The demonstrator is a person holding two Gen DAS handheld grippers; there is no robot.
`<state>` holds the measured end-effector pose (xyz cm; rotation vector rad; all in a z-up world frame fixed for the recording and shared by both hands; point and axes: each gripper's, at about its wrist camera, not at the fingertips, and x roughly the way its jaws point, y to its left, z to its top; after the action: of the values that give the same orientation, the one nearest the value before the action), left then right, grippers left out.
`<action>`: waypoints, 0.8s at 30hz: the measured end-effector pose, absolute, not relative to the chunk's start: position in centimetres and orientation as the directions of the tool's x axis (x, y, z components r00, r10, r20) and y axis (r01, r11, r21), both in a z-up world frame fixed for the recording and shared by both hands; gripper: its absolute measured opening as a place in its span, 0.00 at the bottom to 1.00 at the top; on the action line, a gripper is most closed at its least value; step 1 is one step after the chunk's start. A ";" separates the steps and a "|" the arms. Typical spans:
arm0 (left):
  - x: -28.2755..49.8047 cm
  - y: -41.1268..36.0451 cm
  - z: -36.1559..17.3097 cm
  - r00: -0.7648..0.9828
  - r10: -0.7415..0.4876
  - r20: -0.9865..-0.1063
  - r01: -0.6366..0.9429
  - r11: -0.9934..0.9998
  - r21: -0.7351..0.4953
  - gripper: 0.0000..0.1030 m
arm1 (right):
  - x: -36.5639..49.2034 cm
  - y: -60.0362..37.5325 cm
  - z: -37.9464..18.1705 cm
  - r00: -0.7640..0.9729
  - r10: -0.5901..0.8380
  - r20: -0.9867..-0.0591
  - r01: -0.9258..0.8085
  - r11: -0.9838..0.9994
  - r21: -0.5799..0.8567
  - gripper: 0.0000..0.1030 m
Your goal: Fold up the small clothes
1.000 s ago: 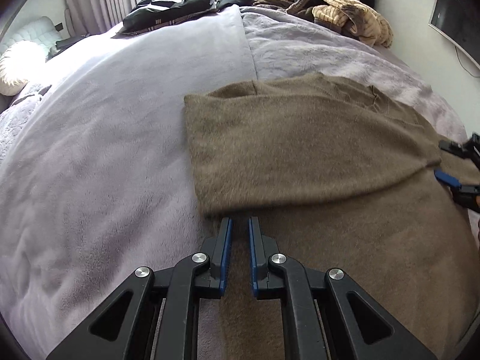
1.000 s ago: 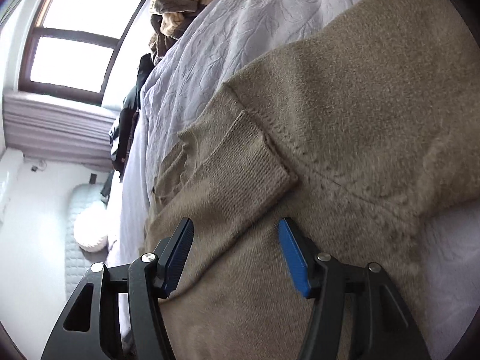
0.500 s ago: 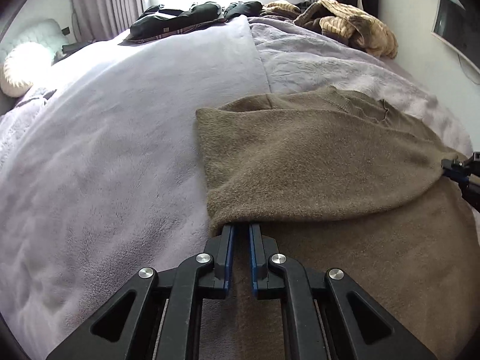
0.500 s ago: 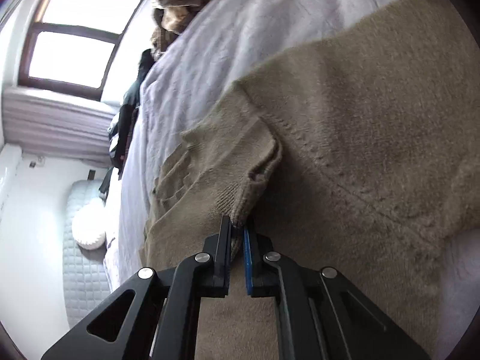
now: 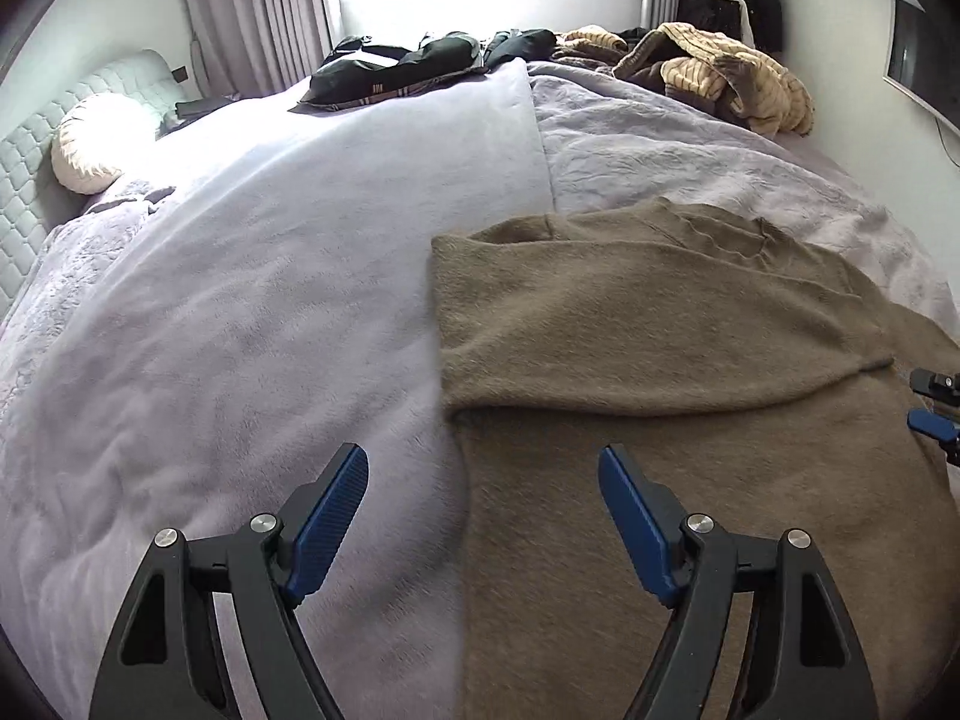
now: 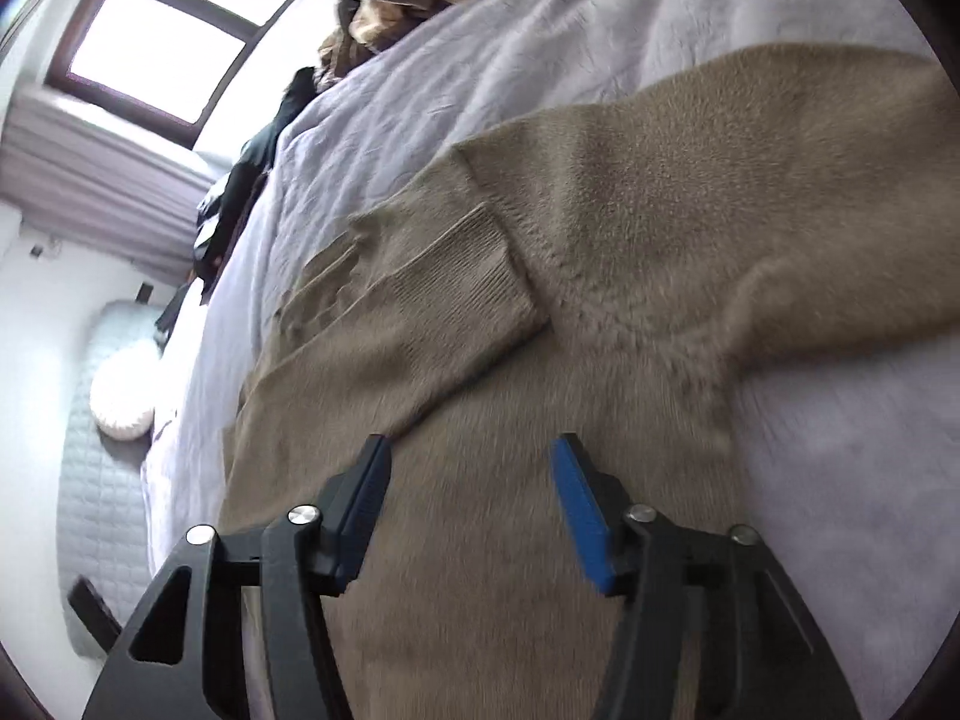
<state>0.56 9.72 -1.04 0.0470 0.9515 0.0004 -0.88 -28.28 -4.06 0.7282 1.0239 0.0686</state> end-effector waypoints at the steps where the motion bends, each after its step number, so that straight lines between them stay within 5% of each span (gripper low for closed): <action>1: 0.3 9.3 -0.9 0.570 0.018 -0.821 0.016 0.999 0.033 0.77 | -1.3 -27.9 -3.8 0.535 0.382 -0.753 0.263 0.772 0.579 0.59; 24: -3.5 4.0 0.6 0.554 0.053 -0.831 0.039 0.995 0.090 0.81 | -7.6 -25.4 -2.8 0.493 0.419 -0.762 0.155 0.820 0.551 0.70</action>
<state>-3.52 4.05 0.62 0.1015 0.9839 0.0087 -7.57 -25.37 -2.77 0.6166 1.0604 0.1728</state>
